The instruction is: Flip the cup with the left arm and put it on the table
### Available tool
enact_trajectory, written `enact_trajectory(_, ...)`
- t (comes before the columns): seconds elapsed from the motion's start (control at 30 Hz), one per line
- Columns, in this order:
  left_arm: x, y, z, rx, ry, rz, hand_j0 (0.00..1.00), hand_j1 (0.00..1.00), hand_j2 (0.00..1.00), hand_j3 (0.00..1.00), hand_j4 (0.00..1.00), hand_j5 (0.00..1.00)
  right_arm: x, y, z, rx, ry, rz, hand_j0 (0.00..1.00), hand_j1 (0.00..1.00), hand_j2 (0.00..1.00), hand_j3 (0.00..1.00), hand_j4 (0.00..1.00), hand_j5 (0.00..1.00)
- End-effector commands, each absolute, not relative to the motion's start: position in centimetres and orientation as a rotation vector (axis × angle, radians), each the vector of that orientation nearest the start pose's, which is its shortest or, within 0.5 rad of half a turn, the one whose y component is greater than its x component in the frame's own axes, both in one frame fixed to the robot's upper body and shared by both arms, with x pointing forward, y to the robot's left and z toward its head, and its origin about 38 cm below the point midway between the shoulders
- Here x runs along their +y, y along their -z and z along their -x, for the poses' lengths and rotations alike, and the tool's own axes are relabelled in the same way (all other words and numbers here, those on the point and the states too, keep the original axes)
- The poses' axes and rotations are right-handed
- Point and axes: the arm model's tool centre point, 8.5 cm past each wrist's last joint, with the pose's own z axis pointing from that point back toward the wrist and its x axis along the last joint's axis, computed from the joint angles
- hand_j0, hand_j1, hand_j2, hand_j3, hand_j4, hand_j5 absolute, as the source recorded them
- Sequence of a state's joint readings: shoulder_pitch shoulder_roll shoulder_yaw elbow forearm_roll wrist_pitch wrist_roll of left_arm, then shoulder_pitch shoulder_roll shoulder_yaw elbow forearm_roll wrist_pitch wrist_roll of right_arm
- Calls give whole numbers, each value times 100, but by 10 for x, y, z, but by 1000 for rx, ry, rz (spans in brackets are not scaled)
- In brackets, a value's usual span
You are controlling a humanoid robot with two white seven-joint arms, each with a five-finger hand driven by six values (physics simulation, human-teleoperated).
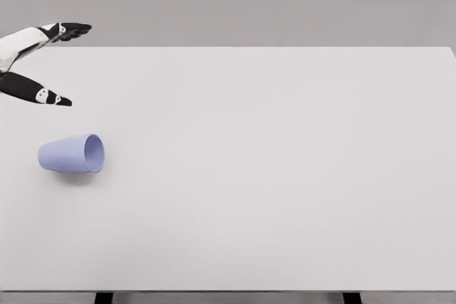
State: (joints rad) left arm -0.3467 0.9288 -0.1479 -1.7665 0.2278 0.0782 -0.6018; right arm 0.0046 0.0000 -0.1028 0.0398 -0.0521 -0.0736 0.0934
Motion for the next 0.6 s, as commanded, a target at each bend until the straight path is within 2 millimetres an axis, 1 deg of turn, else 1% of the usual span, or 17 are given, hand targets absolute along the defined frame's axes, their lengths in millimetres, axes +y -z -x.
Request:
enact_trajectory(0.0,356,-271,-398,-1365,1192,-118,100,100,100,100,100,100,-263,261,9,-41,152,-1,100,100,100,100,100,100)
enact_trajectory(0.1,366,-264,-392,-1269,1241,-150,100,100,100,100,100,100,-263,261,9,-41,152,-1,100,100,100,100,100,100)
enact_trajectory(0.2,373,-265,-390,-1234,1257,-177,100,100,100,100,100,100,-263,261,9,-41,152,-1,100,100,100,100,100,100)
enact_trajectory(0.27,376,-260,-387,-1191,1279,-181,100,100,100,100,100,100,-263,261,8,-43,152,-1,100,100,100,100,100,100)
enact_trajectory(0.3,378,-260,-387,-1180,1283,-192,100,100,100,100,100,100,-263,261,9,-41,152,-1,100,100,100,100,100,100)
enact_trajectory(0.4,377,-247,-386,-1128,1326,-228,100,100,100,100,100,100,-263,261,9,-41,152,-1,100,100,100,100,100,100)
enact_trajectory(0.57,375,-236,-385,-1085,1370,-269,100,100,100,100,100,100,-263,261,9,-41,152,-1,100,100,100,100,100,100)
